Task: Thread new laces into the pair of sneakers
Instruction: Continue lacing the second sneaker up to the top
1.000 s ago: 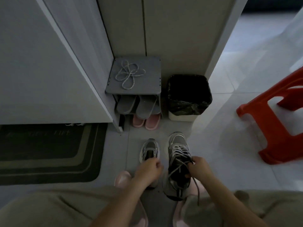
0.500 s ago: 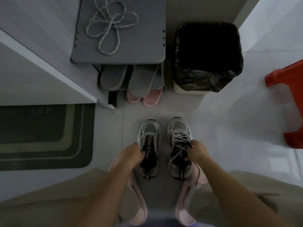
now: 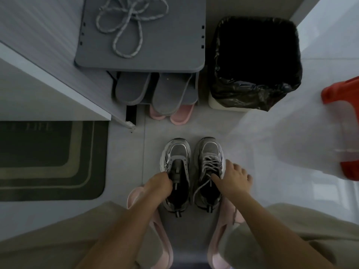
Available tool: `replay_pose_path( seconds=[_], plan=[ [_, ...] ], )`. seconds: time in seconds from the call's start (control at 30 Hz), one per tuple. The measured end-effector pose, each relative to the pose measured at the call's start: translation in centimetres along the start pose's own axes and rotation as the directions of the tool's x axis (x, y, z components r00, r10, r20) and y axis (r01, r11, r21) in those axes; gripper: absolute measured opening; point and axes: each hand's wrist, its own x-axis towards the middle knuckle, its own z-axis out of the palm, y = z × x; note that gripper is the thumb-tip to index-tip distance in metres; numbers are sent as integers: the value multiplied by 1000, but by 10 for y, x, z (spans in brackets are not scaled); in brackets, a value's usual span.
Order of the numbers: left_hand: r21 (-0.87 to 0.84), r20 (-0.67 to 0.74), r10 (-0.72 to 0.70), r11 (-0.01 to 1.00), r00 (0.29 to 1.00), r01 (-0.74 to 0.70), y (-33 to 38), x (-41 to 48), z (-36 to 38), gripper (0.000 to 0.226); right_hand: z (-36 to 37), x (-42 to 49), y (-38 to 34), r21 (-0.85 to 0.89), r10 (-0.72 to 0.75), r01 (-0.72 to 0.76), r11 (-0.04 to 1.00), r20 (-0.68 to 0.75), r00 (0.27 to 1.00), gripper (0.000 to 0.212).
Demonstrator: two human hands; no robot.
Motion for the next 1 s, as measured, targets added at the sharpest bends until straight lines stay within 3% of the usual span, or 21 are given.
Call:
replay_pose_path(
  seconds=[0.03,0.1,0.2,0.33,0.43,0.6,0.77,0.87,1.0],
  plan=[
    [-8,-17,16,1000,1000,-16,1,-6,-5,32,-7,-4,-7,7,-78,78,997,-35,996,71],
    [-22,-62,46,999,997,-47,4,-21,-18,31,-21,-13,-24,128,-233,228,965,24,972,72],
    [-22,-148,101,994,984,-105,15,-56,-49,31,-45,-36,-51,245,-373,350,904,54,926,67],
    [48,-311,247,969,918,-244,26,-128,-97,26,-108,-83,-62,-19,-483,486,874,-138,864,28],
    [71,-395,348,934,850,-349,20,-189,-117,26,-159,-141,-52,-107,-571,561,821,-204,796,25],
    [94,-457,445,885,770,-456,-3,-283,-93,30,-165,-249,-9,-95,-608,606,790,-251,753,27],
    [66,-505,440,877,743,-475,-9,-319,-53,25,-141,-302,13,-292,-592,515,806,-376,713,36],
    [56,-538,424,881,729,-471,-13,-333,-49,31,-132,-305,21,-135,-578,576,806,-388,718,40],
    [28,-543,439,861,716,-507,-17,-347,-54,30,-134,-300,28,-75,-598,631,772,-421,681,36]
  ],
)
